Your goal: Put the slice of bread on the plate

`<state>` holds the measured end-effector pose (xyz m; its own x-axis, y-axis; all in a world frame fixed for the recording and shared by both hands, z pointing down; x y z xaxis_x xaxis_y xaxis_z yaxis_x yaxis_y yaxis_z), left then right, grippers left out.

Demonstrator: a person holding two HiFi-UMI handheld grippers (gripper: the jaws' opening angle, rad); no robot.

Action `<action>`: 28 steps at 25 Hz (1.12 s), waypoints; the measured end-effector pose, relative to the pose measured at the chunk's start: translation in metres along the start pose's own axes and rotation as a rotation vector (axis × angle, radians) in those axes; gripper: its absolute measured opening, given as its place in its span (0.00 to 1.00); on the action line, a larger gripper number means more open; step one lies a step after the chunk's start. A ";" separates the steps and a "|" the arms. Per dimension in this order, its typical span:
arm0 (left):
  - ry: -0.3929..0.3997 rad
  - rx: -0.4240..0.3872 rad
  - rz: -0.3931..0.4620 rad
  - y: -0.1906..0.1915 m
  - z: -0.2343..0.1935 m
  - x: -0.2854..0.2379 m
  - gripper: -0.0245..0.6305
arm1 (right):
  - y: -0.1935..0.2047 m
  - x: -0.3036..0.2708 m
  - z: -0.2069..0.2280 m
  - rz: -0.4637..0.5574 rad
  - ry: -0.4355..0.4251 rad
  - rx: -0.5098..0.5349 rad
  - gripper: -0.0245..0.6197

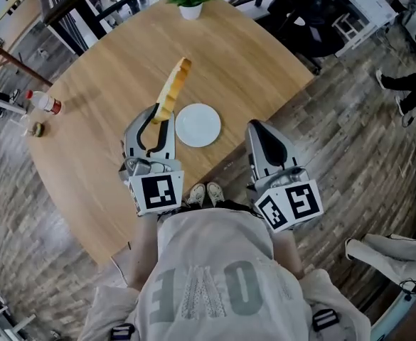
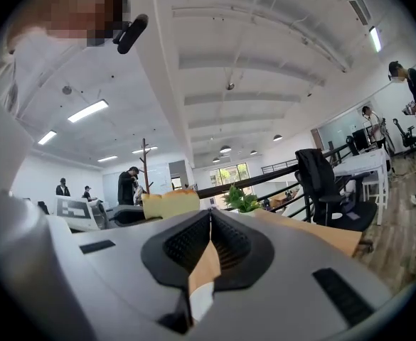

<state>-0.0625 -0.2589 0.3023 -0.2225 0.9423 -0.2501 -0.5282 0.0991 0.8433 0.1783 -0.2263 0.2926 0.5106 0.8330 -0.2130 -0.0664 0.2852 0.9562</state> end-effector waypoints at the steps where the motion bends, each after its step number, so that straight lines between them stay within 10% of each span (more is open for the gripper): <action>1: 0.005 -0.049 -0.033 0.004 0.007 -0.005 0.17 | 0.001 0.002 0.002 -0.004 0.004 -0.005 0.07; 17: 0.208 -0.583 -0.354 0.085 0.093 -0.078 0.17 | 0.010 0.017 0.017 -0.027 0.079 -0.055 0.07; 28: 0.321 -0.622 -0.408 0.106 0.114 -0.090 0.17 | 0.013 0.015 0.018 -0.022 0.093 -0.082 0.07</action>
<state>-0.0055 -0.2965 0.4685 -0.0881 0.7231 -0.6851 -0.9565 0.1307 0.2609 0.2005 -0.2188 0.3052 0.4312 0.8654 -0.2551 -0.1283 0.3387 0.9321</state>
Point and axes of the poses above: the fingertips, and each gripper's own axes: x backward along the fingers, z to its right, y out of its underside, the point moved 10 cm from there along x, backward along the fingers, and after that the axes turned 10 degrees about -z, right-handed, at the moved point
